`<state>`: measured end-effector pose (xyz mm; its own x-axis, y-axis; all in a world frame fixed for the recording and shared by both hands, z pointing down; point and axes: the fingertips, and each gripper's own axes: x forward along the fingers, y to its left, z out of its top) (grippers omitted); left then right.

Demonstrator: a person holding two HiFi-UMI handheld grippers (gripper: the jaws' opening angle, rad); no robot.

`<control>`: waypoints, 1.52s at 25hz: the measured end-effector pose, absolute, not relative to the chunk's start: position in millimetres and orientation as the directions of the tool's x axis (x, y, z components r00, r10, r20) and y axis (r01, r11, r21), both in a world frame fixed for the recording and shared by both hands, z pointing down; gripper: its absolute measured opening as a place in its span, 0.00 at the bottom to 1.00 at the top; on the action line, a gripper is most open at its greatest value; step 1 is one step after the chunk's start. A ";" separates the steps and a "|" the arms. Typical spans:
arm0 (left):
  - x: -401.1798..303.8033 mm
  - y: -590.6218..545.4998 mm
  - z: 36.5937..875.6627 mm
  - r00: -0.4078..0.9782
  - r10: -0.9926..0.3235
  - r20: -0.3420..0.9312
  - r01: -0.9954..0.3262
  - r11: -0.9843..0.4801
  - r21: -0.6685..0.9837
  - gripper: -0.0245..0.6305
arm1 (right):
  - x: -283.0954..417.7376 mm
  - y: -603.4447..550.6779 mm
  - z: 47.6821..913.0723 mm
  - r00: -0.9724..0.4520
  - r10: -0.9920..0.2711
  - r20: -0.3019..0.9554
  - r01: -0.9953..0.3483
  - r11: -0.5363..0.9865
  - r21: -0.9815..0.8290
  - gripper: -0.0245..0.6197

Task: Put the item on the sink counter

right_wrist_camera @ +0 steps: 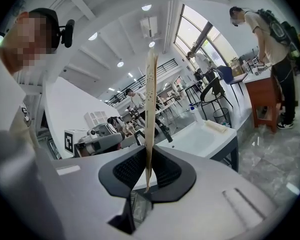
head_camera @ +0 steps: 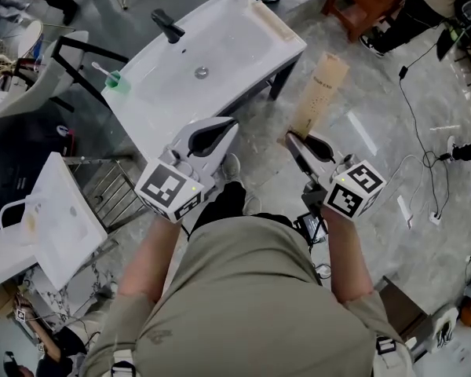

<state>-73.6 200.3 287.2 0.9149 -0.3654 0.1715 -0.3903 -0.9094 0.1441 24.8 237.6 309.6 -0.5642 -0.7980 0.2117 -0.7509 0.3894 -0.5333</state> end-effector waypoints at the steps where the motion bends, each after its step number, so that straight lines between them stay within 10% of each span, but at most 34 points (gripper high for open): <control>1: -74.4 195.3 288.8 0.916 -0.363 0.172 -0.388 -0.909 0.149 0.04 | 23.9 232.7 310.9 -0.564 -0.798 0.213 -0.751 0.388 -0.534 0.11; 38: -86.1 33.5 319.4 0.950 -0.260 0.171 -0.295 -0.928 0.229 0.04 | -0.6 64.4 342.2 -0.502 -0.807 0.312 -0.799 0.294 -0.525 0.11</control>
